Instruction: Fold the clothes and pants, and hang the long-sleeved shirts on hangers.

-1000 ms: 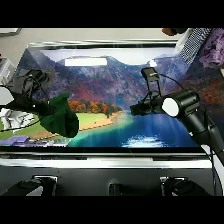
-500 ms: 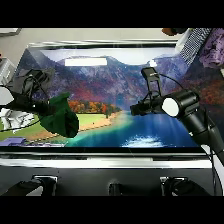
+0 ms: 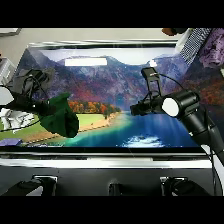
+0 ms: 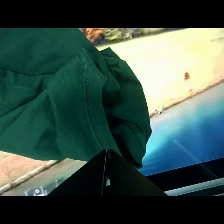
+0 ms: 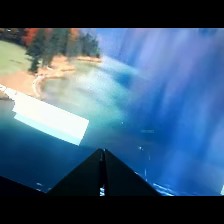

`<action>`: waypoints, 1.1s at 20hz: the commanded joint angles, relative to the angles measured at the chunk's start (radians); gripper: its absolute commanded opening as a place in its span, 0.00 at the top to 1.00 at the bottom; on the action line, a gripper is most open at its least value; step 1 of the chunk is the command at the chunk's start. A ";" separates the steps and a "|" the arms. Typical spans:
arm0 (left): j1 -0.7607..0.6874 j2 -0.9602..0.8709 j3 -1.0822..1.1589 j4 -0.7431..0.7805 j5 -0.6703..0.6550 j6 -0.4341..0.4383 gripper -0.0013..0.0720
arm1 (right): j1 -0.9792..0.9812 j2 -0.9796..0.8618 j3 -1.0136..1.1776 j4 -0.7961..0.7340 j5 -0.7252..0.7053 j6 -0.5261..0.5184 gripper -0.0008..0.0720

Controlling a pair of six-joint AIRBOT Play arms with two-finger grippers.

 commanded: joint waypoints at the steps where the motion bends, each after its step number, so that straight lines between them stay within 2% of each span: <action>1: 0.000 0.001 0.000 0.000 0.000 0.000 0.95 | 0.001 0.000 0.001 0.000 0.000 0.000 0.94; 8: -0.001 -0.002 0.000 0.000 -0.001 0.000 0.95 | 0.001 0.000 0.001 0.000 0.000 0.000 0.94; 9: 0.000 -0.003 0.000 0.006 -0.010 0.001 0.93 | 0.001 0.000 0.001 0.000 0.000 0.000 0.94; 10: 0.001 -0.003 0.000 0.032 -0.010 -0.014 0.64 | 0.001 0.000 0.001 0.000 0.000 0.000 0.94; 11: 0.000 -0.004 -0.001 0.066 0.000 -0.084 0.01 | 0.001 0.000 0.001 0.000 0.000 0.000 0.94; 12: 0.001 -0.010 -0.002 0.113 0.008 -0.172 0.00 | 0.001 0.000 0.001 0.000 -0.001 0.000 0.94; 13: 0.002 -0.020 -0.002 0.157 0.009 -0.193 0.00 | 0.001 0.000 0.001 0.000 -0.001 0.000 0.94; 15: 0.002 -0.071 -0.003 0.233 0.025 -0.193 0.00 | 0.001 0.000 0.001 0.000 -0.001 0.000 0.94; 16: 0.006 -0.106 -0.003 0.236 0.048 -0.194 0.00 | 0.001 0.000 0.001 0.000 -0.002 0.000 0.94; 20: 0.020 -0.284 -0.003 0.236 0.191 -0.288 0.00 | 0.001 0.000 0.001 0.000 -0.002 0.000 0.94; 22: 0.020 -0.361 -0.003 0.235 0.240 -0.291 0.00 | 0.001 0.000 0.001 0.000 -0.003 0.000 0.94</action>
